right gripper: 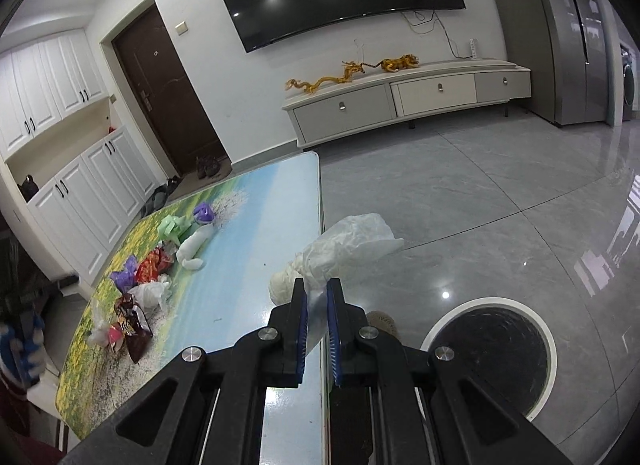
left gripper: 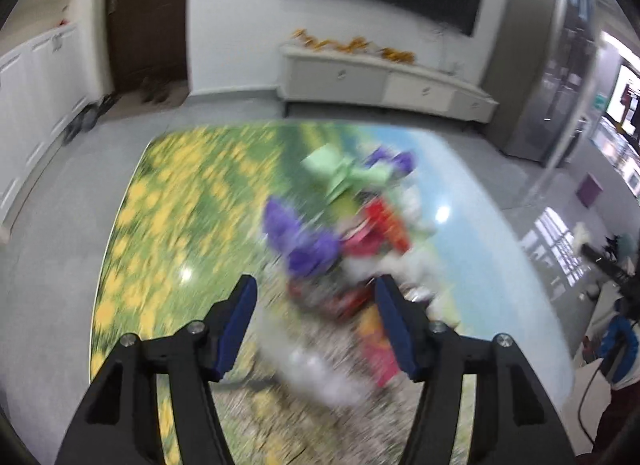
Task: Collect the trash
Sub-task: 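Carry both held plastics over the bin and open both tools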
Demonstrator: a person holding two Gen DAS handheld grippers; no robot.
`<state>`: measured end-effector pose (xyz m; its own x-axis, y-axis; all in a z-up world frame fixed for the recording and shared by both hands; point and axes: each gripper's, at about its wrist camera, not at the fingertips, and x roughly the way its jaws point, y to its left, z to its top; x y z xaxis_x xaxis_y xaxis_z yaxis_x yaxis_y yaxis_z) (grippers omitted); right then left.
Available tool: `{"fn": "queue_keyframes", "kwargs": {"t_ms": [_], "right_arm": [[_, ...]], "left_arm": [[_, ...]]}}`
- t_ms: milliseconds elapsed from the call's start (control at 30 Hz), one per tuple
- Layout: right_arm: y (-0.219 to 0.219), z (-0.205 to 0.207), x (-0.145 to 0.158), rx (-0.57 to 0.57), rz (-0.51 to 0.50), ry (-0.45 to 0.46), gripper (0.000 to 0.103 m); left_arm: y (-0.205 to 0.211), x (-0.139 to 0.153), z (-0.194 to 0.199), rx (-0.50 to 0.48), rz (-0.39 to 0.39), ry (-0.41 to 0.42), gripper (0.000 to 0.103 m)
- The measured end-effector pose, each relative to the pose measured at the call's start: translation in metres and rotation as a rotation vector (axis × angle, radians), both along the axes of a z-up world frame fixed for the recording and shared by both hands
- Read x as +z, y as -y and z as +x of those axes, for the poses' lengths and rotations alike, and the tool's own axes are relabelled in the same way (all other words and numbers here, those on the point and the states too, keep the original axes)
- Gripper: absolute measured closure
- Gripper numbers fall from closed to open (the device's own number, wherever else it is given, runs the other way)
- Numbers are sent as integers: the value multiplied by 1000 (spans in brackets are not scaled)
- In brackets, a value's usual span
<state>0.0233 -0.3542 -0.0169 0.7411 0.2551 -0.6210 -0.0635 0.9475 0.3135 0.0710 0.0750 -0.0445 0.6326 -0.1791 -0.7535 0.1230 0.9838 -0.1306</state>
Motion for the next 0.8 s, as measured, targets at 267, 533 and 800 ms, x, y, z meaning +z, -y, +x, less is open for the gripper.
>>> {"fn": "queue_keyframes", "kwargs": {"t_ms": [267, 533, 800], "right_arm": [[18, -9, -6, -53, 8, -7, 94], [46, -23, -27, -117, 3, -51, 94], [93, -32, -53, -222, 26, -89, 94]], "left_arm": [[8, -55, -6, 50, 78, -129, 46], [14, -45, -8, 66, 49, -88, 75], [117, 32, 6, -241, -125, 25, 74]]}}
